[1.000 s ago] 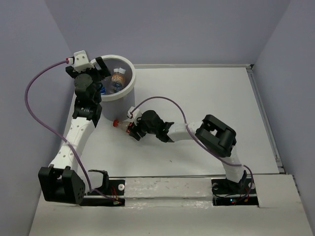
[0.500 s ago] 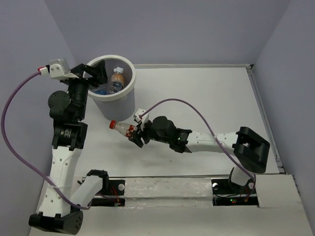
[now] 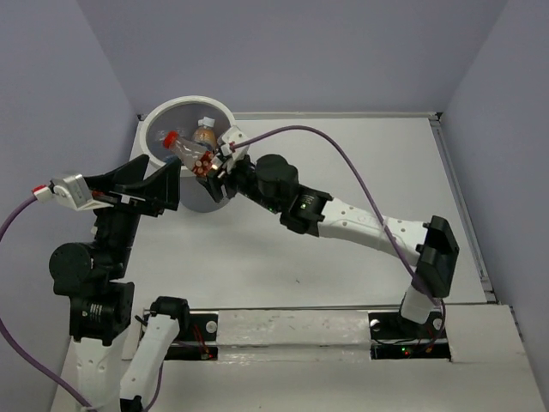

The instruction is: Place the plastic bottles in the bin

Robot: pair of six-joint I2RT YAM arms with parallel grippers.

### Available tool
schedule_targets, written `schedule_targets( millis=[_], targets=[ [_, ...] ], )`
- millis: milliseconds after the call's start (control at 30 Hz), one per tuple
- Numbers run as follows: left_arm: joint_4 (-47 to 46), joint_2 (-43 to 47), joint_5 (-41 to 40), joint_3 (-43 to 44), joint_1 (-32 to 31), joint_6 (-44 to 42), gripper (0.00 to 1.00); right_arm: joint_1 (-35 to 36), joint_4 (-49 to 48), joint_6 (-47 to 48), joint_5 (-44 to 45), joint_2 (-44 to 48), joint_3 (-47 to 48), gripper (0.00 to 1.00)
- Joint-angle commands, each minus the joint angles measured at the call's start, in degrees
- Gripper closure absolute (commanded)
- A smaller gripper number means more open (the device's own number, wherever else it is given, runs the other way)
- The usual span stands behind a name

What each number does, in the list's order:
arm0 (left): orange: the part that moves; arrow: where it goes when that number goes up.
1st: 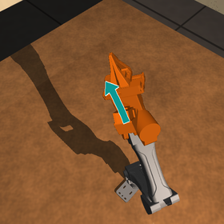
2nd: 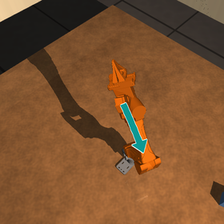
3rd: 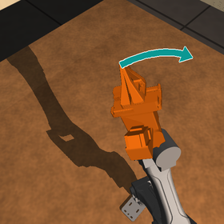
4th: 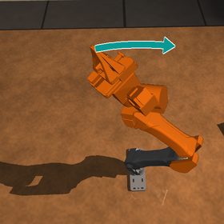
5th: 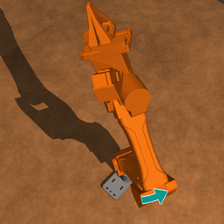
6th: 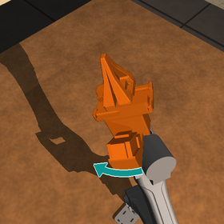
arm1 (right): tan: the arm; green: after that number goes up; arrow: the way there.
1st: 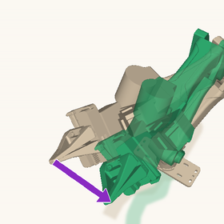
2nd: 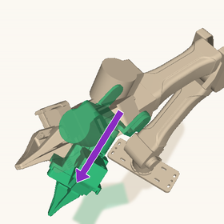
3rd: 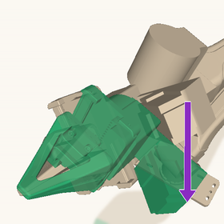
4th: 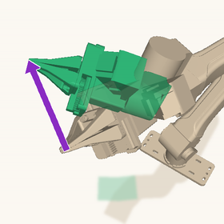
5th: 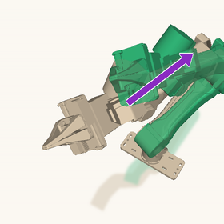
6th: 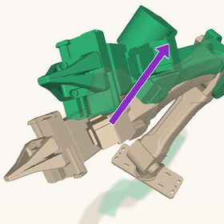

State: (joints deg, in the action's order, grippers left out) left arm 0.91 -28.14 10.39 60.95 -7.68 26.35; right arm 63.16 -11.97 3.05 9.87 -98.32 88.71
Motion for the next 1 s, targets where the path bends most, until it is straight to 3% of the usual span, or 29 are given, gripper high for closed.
schedule_targets(
  millis=[0,200,367,433,533,633,767,967],
  targets=[
    [3.92,1.33,-0.72,3.91,-2.24,-1.81,0.01,-2.69,1.77,2.49,3.23,-8.45,13.46,0.66],
    [6.12,2.13,-6.96,2.86,-5.93,-4.20,0.01,-4.97,1.42,-0.05,2.44,-22.84,30.89,0.66],
    [5.25,1.95,-7.32,1.19,-7.61,-4.81,0.01,-5.50,0.98,-2.34,3.75,-33.58,47.75,0.66],
    [5.33,1.86,-8.37,1.37,-8.14,-5.25,0.01,-5.50,0.37,-3.05,5.59,-36.67,49.98,0.66],
    [5.86,1.69,-9.25,1.98,-8.57,-6.04,0.01,-5.50,-3.84,-5.95,8.93,-36.77,47.45,0.61],
    [6.21,1.16,-9.25,2.42,-8.66,-6.13,0.01,-5.50,-8.67,-6.83,11.05,-34.67,42.18,0.31],
    [6.39,0.54,-8.99,3.03,-8.75,-5.96,0.01,-5.50,-12.19,-7.27,10.36,-30.72,36.46,0.11],
    [7.35,-0.33,-9.78,4.62,-8.75,-6.13,0.01,-5.50,-11.85,-8.76,7.45,-25.53,33.39,0.09]
  ],
)
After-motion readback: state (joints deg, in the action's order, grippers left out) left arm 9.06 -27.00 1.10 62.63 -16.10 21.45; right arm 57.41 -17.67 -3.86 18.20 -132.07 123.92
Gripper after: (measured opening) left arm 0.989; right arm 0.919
